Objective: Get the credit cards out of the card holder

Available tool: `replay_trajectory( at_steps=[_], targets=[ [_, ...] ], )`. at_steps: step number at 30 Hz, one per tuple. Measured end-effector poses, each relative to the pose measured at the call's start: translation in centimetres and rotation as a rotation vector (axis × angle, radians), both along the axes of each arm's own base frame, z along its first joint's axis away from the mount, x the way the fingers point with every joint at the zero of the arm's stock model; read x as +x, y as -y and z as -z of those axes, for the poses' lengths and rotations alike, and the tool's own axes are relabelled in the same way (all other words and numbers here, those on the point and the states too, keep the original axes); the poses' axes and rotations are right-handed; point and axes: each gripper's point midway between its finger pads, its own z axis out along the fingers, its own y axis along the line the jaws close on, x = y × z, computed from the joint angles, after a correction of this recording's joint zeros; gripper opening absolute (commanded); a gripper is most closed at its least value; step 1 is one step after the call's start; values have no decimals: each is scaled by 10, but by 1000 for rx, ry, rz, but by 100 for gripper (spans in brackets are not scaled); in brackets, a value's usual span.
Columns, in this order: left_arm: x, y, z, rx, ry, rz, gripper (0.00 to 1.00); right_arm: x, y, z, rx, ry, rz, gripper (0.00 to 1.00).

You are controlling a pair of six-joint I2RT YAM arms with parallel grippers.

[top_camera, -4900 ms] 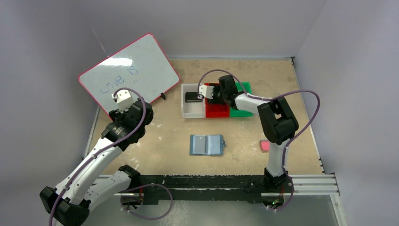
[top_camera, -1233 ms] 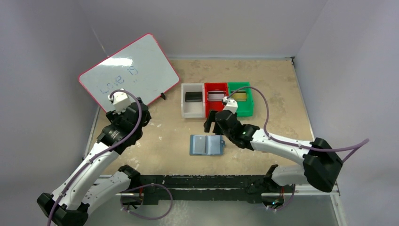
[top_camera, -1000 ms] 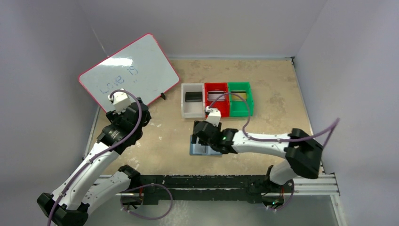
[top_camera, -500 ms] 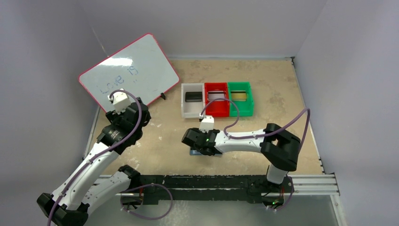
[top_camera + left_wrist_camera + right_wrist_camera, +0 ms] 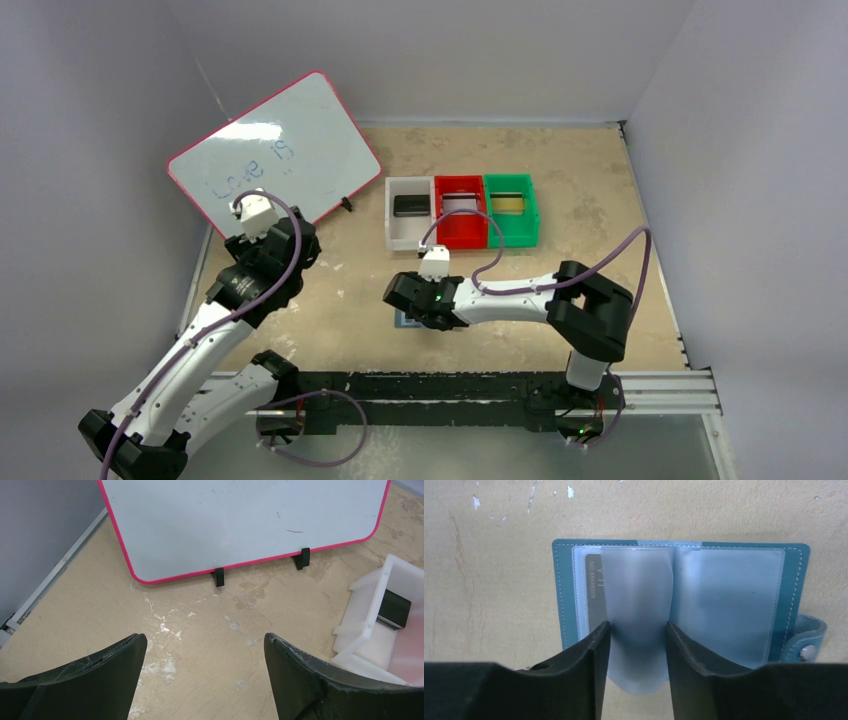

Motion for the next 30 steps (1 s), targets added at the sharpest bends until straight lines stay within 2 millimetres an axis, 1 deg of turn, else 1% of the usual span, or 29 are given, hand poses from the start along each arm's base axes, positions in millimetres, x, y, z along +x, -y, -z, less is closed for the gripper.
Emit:
replay_trajectory(
  at_steps=[2,3,8,13,18,20,22,27,30],
  targets=[
    [0,0,0,0,-1,0,88,1,-3,-1,11,3,-1,38],
    [0,0,0,1,-2,0,88,1,-3,-1,12,5,-2,38],
    [1,1,3,4,-13,3,88,5,-7,0,46,6,-9,40],
    [2,4,5,-2,-23,16,88,6,-7,1,137,-13,-23,42],
    [2,13,9,-36,-37,55,88,7,-7,1,233,-36,-31,39],
    [4,22,11,-69,-42,87,87,9,-6,2,269,-45,-26,36],
    [5,35,16,-125,-49,134,87,13,-6,2,311,-52,-18,30],
    [8,78,35,-297,-76,272,86,16,-5,3,419,-70,-17,31],
    [8,105,50,-380,-122,364,85,14,-5,3,466,-73,-22,35]
  ],
)
